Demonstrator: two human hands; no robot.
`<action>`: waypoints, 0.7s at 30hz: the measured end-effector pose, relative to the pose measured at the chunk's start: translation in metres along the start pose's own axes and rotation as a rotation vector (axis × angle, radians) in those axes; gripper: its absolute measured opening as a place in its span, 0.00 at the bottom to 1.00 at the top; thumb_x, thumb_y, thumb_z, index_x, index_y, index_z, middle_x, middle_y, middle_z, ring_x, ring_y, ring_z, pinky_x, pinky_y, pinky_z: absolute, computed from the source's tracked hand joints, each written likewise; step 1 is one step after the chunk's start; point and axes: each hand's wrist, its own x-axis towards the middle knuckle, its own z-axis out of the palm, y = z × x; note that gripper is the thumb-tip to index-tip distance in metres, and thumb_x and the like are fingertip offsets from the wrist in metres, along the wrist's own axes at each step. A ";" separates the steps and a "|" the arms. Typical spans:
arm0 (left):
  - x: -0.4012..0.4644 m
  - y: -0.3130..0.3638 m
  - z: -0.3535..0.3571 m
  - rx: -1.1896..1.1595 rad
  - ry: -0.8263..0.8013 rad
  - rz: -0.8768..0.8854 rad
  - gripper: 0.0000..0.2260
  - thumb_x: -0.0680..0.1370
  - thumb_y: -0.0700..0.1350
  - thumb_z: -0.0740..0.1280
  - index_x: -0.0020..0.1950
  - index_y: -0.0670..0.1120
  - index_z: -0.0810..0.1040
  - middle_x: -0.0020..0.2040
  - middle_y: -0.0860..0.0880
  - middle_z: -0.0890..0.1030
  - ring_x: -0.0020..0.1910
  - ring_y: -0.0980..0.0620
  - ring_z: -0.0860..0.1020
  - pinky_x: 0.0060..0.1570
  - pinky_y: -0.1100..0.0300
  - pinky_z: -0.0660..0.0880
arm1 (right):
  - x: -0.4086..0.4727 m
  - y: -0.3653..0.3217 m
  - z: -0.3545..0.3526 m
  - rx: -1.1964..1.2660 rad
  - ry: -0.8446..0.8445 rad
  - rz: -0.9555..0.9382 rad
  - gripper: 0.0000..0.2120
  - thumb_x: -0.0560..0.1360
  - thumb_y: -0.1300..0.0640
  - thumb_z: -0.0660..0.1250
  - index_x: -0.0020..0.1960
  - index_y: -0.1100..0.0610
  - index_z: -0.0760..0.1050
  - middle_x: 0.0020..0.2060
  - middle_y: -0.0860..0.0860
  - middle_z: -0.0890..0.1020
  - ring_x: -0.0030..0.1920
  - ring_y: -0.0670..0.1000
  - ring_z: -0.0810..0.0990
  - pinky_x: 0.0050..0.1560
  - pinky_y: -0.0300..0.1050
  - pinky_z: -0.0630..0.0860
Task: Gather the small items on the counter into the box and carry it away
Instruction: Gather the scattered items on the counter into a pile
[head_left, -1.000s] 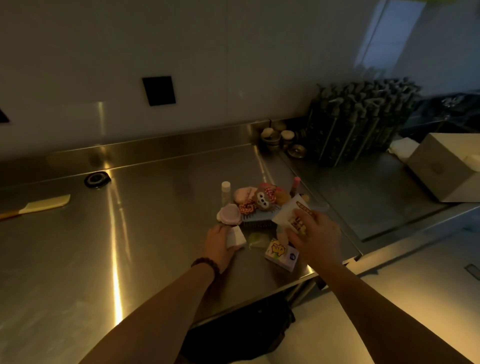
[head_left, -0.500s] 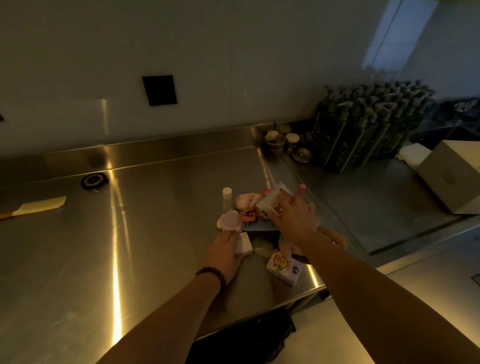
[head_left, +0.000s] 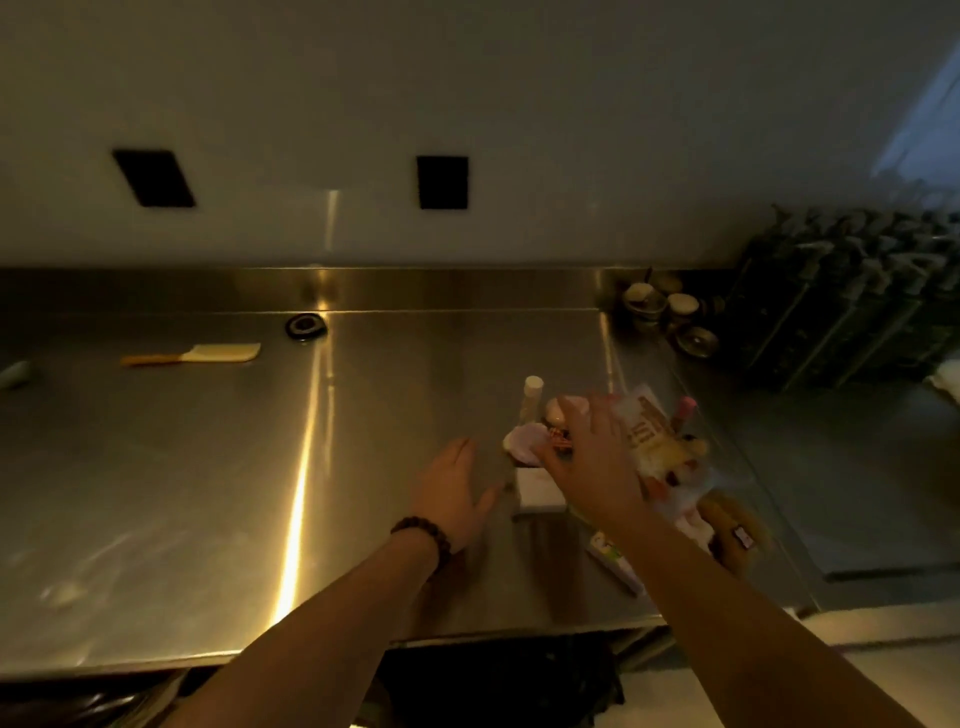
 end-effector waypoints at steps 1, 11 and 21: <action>-0.004 -0.011 -0.010 0.011 0.027 -0.022 0.31 0.77 0.56 0.61 0.75 0.46 0.55 0.74 0.46 0.61 0.72 0.48 0.60 0.71 0.55 0.58 | 0.001 -0.014 0.009 0.011 -0.040 -0.037 0.32 0.75 0.39 0.60 0.73 0.51 0.58 0.74 0.58 0.58 0.74 0.59 0.56 0.73 0.59 0.57; -0.036 -0.170 -0.130 0.075 0.285 -0.307 0.29 0.76 0.60 0.59 0.72 0.47 0.61 0.70 0.47 0.68 0.68 0.49 0.66 0.68 0.54 0.63 | 0.035 -0.189 0.109 0.067 -0.288 -0.267 0.26 0.75 0.43 0.62 0.70 0.50 0.65 0.74 0.56 0.58 0.72 0.59 0.59 0.69 0.53 0.61; -0.011 -0.397 -0.267 0.078 0.343 -0.497 0.29 0.75 0.59 0.61 0.72 0.48 0.62 0.70 0.47 0.67 0.69 0.48 0.64 0.69 0.51 0.63 | 0.118 -0.388 0.241 0.075 -0.401 -0.331 0.26 0.76 0.41 0.60 0.71 0.47 0.63 0.74 0.54 0.59 0.72 0.57 0.60 0.68 0.54 0.65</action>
